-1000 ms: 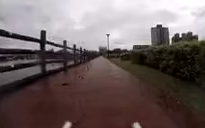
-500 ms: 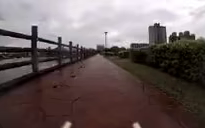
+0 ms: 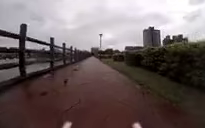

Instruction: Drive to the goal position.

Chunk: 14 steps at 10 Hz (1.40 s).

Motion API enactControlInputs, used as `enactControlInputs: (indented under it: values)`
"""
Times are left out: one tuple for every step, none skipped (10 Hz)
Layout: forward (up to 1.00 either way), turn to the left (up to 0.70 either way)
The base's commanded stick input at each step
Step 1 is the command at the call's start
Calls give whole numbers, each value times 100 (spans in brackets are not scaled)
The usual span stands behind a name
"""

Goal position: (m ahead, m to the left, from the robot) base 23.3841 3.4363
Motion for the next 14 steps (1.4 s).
enactControlInputs:
  values:
    - [50,0]
    - [50,0]
    - [50,0]
    - [50,0]
    - [50,0]
    - [50,0]
    - [50,0]
    - [50,0]
    - [50,0]
    - [50,0]
    - [50,0]
    - [50,21]
    - [50,50]
    - [50,50]
